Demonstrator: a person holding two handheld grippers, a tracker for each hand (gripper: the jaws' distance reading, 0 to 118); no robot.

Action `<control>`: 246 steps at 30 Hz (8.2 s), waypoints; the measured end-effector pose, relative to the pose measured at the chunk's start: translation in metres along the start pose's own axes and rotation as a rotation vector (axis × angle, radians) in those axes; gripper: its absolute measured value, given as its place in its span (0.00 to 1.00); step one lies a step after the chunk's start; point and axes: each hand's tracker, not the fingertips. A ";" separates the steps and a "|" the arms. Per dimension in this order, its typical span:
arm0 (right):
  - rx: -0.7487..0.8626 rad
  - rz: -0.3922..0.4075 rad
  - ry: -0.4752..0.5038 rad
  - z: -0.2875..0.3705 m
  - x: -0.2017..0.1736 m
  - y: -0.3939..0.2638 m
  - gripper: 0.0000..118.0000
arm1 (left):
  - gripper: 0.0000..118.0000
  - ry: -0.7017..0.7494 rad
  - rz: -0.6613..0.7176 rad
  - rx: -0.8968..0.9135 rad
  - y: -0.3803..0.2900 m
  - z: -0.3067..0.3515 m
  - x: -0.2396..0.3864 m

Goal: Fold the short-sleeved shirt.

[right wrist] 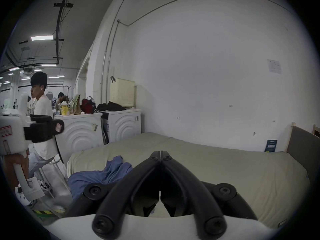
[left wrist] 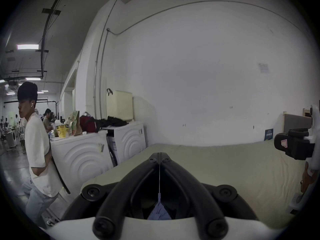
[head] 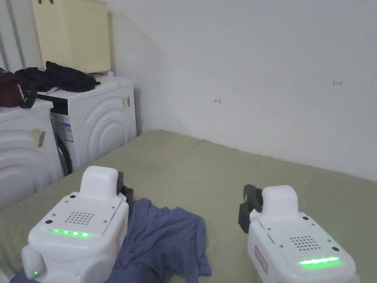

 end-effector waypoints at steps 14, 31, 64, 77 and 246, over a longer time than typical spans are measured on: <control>-0.135 -0.015 0.029 -0.097 0.034 -0.063 0.00 | 0.00 -0.133 0.160 -0.893 -0.145 -0.281 -0.007; -0.236 -0.038 0.013 -0.135 0.051 -0.103 0.00 | 1.00 -0.057 0.065 -0.936 -0.226 -0.364 0.007; -0.186 -0.100 -0.309 0.016 0.199 -0.092 0.00 | 0.11 -0.708 0.115 -0.683 -0.136 -0.311 0.351; -0.187 -0.151 -0.583 0.135 0.312 -0.107 0.00 | 0.11 -1.093 -0.025 -0.618 -0.083 -0.199 0.623; -0.337 -0.240 -0.534 0.080 0.441 -0.068 0.05 | 0.05 -0.444 0.223 -0.291 0.003 -0.243 0.249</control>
